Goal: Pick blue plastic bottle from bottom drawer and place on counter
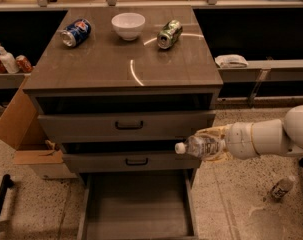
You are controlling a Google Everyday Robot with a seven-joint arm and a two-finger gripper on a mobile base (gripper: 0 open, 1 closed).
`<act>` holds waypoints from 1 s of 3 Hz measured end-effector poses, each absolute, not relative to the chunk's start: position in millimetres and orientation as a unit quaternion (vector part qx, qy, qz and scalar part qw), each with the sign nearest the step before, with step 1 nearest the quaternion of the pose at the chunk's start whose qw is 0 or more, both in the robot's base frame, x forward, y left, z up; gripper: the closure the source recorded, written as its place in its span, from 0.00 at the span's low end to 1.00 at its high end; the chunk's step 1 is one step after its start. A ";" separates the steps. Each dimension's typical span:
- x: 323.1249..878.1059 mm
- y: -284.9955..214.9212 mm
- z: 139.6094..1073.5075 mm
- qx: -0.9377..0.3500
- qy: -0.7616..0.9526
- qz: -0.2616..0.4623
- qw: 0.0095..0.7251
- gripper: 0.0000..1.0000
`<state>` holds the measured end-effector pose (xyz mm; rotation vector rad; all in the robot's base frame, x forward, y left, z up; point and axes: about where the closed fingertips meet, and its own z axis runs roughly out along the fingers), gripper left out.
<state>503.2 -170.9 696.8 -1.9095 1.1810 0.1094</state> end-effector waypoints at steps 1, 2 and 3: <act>511.1 -175.7 725.1 -0.761 0.458 0.040 0.457 1.00; 523.2 -181.5 789.3 -0.767 0.417 0.024 0.487 1.00; 540.5 -188.5 849.8 -0.778 0.379 0.000 0.501 1.00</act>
Offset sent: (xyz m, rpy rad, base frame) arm 0.0356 -0.0269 0.1830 0.1034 -0.2535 0.1266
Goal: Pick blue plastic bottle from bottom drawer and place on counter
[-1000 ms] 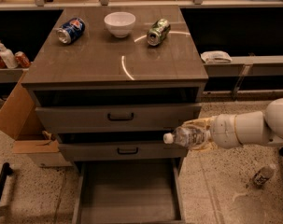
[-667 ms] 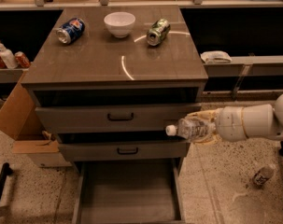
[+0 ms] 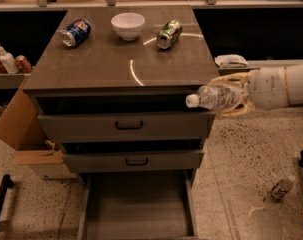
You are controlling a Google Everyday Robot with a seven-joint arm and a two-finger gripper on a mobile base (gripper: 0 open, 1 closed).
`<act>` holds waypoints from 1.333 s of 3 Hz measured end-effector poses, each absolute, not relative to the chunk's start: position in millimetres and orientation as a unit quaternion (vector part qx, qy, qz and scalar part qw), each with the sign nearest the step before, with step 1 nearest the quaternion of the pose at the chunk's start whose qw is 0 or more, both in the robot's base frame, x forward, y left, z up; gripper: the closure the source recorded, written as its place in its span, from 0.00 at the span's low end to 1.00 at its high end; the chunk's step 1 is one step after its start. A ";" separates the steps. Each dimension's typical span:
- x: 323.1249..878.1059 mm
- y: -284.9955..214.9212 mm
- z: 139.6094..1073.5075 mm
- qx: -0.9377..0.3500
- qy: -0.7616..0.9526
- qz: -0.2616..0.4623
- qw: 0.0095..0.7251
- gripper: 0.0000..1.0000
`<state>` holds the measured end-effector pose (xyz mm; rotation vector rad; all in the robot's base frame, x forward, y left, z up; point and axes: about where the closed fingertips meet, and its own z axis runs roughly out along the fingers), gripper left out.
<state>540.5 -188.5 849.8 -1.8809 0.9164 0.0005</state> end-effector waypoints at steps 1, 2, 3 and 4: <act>548.2 -194.8 872.3 -0.777 0.371 -0.014 0.509 1.00; 548.3 -194.7 872.4 -0.777 0.370 -0.014 0.509 1.00; 555.1 -189.8 892.3 -0.779 0.356 -0.009 0.516 1.00; 568.9 -180.2 924.9 -0.799 0.337 -0.002 0.499 1.00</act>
Offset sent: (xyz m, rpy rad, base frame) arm 0.0078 -0.0063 0.0225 0.0036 -0.0373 -0.0022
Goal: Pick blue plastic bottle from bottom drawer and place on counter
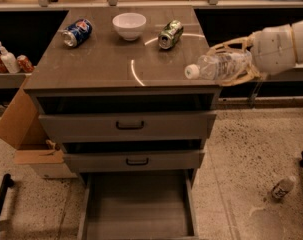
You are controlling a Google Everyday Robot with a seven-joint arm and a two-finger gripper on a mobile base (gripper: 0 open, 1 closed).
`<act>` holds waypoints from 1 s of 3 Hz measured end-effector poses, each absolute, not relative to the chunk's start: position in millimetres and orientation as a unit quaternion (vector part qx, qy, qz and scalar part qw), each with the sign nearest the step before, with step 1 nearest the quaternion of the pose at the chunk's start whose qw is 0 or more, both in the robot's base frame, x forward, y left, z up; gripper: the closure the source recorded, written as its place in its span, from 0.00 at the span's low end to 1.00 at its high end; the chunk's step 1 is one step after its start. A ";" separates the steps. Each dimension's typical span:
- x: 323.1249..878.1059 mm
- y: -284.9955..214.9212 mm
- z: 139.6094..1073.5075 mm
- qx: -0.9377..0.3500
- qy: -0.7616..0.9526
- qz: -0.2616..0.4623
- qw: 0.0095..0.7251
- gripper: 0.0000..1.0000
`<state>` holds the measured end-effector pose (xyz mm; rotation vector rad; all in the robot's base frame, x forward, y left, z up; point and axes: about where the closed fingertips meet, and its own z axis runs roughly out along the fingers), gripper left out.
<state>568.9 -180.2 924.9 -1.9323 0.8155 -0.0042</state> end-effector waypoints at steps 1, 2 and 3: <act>593.4 -158.3 942.8 -0.817 0.337 0.018 0.467 1.00; 621.5 -138.0 940.9 -0.823 0.376 0.032 0.424 1.00; 636.8 -127.5 929.2 -0.807 0.433 0.032 0.399 1.00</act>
Offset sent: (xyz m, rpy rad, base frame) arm 0.0872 0.0574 0.0138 -0.2108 0.2640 -0.1102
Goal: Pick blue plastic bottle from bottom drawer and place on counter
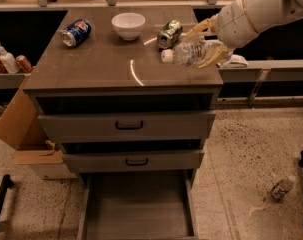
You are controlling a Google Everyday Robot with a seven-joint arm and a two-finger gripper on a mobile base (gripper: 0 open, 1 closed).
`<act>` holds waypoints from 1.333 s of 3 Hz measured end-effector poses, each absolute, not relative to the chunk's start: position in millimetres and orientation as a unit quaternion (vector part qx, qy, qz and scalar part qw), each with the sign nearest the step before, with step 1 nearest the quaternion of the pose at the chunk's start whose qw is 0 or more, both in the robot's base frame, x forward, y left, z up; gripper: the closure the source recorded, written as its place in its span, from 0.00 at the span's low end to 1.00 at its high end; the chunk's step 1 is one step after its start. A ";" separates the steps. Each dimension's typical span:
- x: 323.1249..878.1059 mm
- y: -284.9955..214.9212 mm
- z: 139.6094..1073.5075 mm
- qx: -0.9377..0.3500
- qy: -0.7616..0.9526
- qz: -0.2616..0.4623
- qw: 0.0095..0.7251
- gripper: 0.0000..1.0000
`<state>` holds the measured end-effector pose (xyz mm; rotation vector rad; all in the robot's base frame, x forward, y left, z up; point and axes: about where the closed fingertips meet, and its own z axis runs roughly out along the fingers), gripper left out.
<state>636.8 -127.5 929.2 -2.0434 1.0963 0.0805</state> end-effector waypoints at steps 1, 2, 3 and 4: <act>637.9 -126.4 928.6 -0.806 0.435 0.034 0.399 1.00; 649.1 -116.0 923.1 -0.791 0.459 0.050 0.402 1.00; 669.2 -103.8 914.9 -0.773 0.491 0.086 0.392 1.00; 689.6 -86.4 904.7 -0.763 0.521 0.121 0.364 1.00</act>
Offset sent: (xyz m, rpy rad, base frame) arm 0.0274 0.0207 -0.0090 0.0726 0.1067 -0.1040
